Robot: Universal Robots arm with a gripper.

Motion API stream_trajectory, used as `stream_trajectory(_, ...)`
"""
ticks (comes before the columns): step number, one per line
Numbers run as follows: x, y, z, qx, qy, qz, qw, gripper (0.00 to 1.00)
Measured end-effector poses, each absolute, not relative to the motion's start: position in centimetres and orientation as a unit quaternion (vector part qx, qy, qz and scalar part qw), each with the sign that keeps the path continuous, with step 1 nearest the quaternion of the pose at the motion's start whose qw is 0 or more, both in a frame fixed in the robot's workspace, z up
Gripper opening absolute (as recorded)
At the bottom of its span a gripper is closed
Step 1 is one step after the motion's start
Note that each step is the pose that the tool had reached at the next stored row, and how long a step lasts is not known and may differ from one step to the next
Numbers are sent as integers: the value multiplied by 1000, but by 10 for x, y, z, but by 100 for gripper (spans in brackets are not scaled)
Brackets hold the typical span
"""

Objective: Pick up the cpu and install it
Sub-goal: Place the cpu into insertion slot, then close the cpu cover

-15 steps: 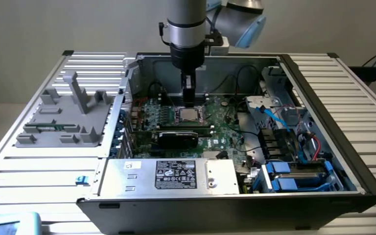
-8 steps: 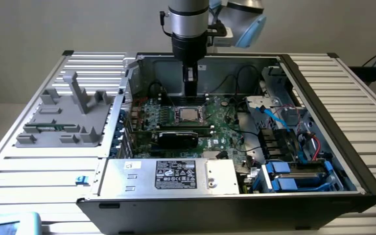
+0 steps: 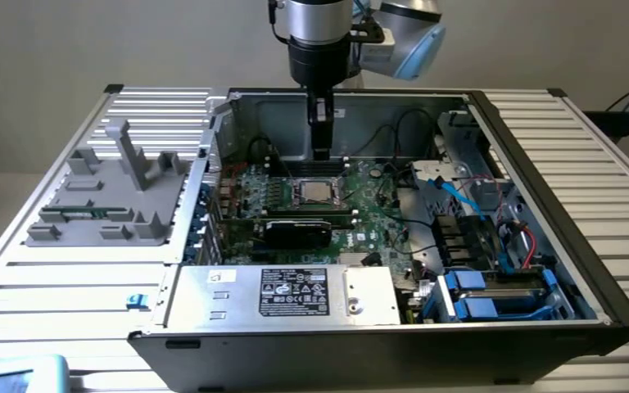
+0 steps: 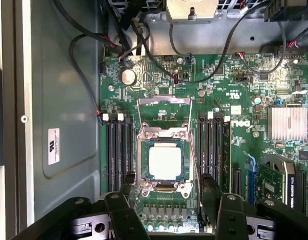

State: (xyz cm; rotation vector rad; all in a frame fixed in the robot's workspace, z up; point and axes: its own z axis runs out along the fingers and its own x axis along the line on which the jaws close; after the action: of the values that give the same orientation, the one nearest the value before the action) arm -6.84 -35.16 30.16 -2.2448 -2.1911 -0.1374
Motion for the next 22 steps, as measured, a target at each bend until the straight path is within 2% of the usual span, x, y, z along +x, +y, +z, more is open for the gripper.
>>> stream_trajectory(15, -68, -352, 302, -715, -698, -44, 1, 62)
stream_trajectory(16, -68, -352, 302, -715, -698, -44, 1, 55)
stream_trajectory(17, -68, -352, 302, -715, -698, -44, 1, 55)
stream_trajectory(21, -68, -352, 302, -715, -698, -44, 1, 31)
stream_trajectory(22, -68, -352, 302, -715, -698, -44, 1, 31)
